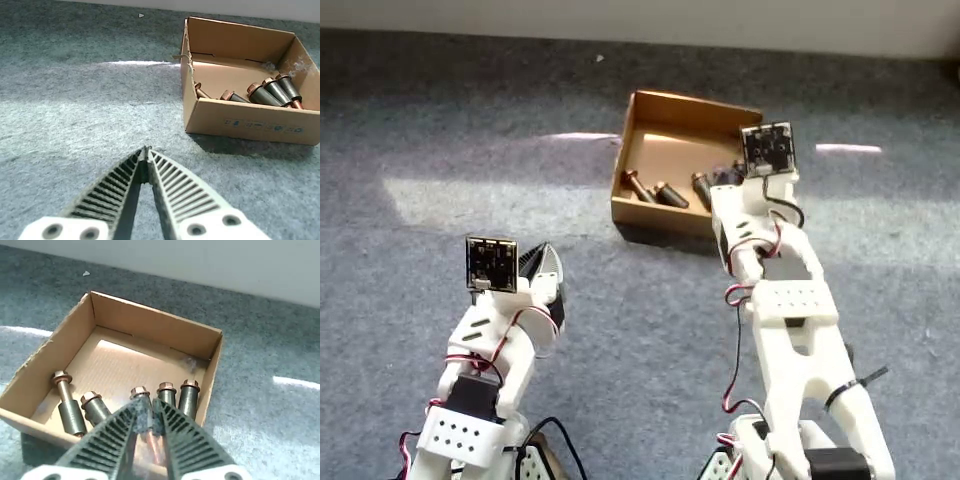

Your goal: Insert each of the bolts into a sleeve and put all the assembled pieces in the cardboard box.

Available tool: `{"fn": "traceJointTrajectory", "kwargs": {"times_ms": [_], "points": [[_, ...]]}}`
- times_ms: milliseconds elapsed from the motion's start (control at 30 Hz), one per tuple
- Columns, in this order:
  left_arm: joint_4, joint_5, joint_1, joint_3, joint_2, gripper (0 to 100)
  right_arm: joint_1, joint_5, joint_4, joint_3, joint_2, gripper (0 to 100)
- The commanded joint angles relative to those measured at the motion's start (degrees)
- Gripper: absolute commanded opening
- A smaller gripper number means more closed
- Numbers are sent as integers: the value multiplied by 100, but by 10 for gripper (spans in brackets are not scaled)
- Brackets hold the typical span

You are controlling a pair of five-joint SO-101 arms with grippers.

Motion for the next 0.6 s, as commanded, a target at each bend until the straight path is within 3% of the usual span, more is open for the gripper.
{"fn": "traceJointTrajectory", "kwargs": {"times_ms": [0,567], "points": [[44,-26,-66,171,-13,21,48,35,22,365,-778,8],[44,-26,-66,171,-13,21,48,18,22,2967,-4057,8]]}}
